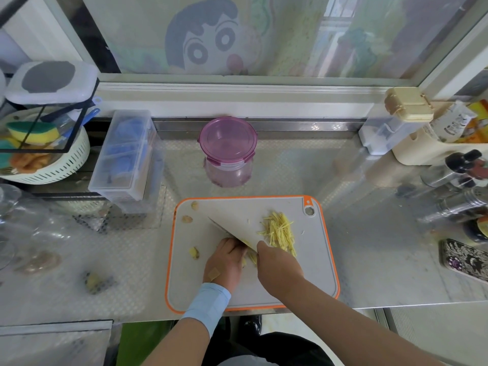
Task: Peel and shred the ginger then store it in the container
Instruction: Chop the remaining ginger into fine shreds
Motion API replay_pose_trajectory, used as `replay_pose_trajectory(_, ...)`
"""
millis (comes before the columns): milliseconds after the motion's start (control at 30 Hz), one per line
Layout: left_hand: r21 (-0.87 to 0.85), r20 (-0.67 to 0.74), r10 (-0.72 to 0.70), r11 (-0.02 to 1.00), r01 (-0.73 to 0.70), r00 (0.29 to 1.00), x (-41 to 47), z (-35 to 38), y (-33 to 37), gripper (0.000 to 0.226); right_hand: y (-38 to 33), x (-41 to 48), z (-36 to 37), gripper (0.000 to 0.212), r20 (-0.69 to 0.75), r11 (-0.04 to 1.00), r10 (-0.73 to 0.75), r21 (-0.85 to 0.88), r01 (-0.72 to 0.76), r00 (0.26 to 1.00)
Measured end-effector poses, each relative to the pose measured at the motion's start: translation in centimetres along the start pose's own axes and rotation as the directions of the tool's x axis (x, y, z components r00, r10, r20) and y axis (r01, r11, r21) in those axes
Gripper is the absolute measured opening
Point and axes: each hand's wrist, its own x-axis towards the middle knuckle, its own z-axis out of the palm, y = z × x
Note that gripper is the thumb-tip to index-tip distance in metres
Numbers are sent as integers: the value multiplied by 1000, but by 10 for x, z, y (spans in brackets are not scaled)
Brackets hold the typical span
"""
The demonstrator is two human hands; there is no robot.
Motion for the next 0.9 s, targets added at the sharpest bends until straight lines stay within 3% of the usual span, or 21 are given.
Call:
replay_pose_trajectory(133,-14,-2,0,1000,0,1000,1,-3,2,31,4,-5,-2,12,4,1000,-3,5,3,1000)
replay_pose_trajectory(400,-8,-17,-1,1000,0,1000,0,0,-1,11,4,-8,1,11,21,999,46,-5,-46,999)
replay_pose_trajectory(533,8,21,0,1000,0,1000,1,-2,0,13,-9,5,-3,11,16,1000,26,-12,-26,1000)
replay_pose_trajectory(667,-22,86,-38,999,40,996,1,-7,5,43,-10,7,-8,11,26,1000,21,-14,-21,999)
replay_pose_trajectory(900,-13,44,-16,1000,17,999,4,-9,5,36,2,-2,-5,11,-20,1000,4,9,-4,1000)
